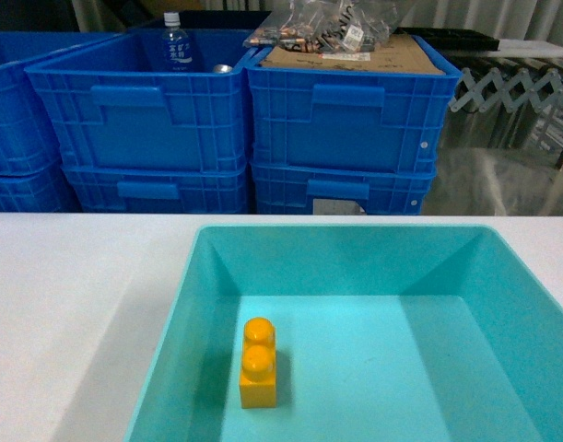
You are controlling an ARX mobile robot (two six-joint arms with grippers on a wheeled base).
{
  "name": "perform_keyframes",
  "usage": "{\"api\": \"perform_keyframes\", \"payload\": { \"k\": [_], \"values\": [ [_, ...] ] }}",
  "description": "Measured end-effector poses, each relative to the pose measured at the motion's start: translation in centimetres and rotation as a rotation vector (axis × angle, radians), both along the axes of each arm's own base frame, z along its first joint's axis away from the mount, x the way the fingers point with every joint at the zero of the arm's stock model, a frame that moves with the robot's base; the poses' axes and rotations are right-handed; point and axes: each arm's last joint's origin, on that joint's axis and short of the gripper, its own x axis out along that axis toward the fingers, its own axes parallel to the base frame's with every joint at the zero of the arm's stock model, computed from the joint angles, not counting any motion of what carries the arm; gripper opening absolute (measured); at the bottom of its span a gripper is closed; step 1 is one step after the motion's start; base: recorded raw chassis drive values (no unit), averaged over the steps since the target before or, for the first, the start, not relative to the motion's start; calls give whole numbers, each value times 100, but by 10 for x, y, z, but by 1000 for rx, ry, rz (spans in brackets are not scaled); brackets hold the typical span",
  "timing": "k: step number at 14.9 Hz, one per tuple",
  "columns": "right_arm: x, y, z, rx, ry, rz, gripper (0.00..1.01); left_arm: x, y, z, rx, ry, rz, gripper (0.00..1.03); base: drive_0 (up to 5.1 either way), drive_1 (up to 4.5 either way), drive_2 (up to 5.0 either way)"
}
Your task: Pick red block from blue box to shelf
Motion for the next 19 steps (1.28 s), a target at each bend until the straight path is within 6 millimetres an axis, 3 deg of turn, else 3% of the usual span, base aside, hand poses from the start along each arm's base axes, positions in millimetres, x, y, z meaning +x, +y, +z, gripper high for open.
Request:
{"api": "perform_keyframes", "payload": {
  "k": [8, 19],
  "values": [
    [0, 0, 0, 0, -2, 0, 24, 0, 0, 0, 0, 0, 0, 98, -7, -7, -7],
    [0, 0, 0, 0, -1, 3, 24, 0, 0, 0, 0, 0, 0, 98, -171, -171, -171]
  ]
}}
